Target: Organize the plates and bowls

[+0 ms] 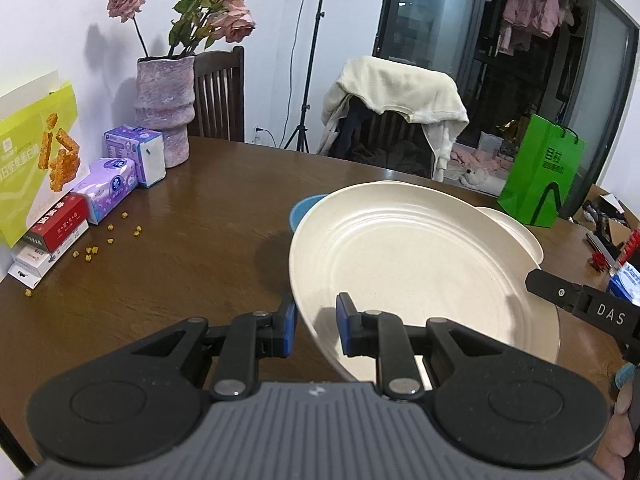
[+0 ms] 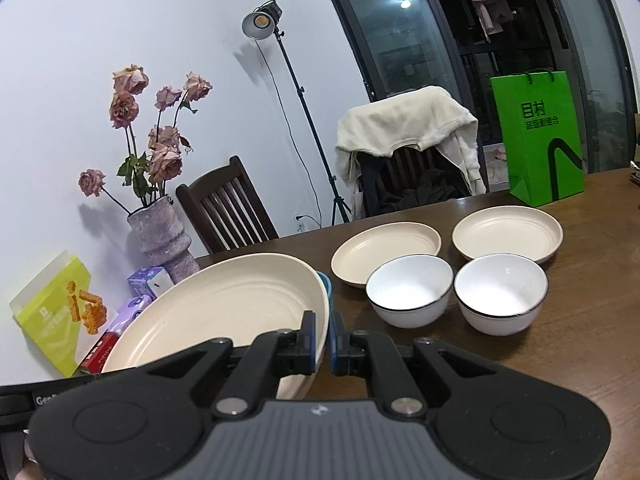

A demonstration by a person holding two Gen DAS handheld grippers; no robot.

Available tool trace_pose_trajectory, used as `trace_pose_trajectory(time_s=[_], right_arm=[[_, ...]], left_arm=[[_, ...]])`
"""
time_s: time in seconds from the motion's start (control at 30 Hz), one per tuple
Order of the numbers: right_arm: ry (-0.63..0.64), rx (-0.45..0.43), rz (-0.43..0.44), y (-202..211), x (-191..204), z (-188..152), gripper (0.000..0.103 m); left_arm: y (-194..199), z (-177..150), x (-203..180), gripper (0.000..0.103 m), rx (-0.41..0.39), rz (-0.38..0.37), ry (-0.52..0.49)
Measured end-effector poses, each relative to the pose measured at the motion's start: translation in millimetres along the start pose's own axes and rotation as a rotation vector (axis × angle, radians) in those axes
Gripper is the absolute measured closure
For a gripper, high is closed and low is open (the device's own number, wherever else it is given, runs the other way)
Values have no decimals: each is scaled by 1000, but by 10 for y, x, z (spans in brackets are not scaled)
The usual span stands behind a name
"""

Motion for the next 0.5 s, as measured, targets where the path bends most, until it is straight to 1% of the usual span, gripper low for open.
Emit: trace_pose_trajectory(time_s=[0.23,0.5], right_arm=[[-13,-11,-20,228,-183,-77,96],[-41,-14,-50,379,-474,-187,96]], left_arm=[[92,-114,-216,82,-4,-28,-24],[46,-317,-457,82,20,-61,-55]])
Point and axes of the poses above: each gripper's, at about its wrist camera, not at the fingertips, and y roughly against the way its jaws point, x to its left, z to its top, the point moved 10 cm from there along -y, roughly the way its jaws point, and after that the axes turned 4 degrees about z, right-handed, at the moved point
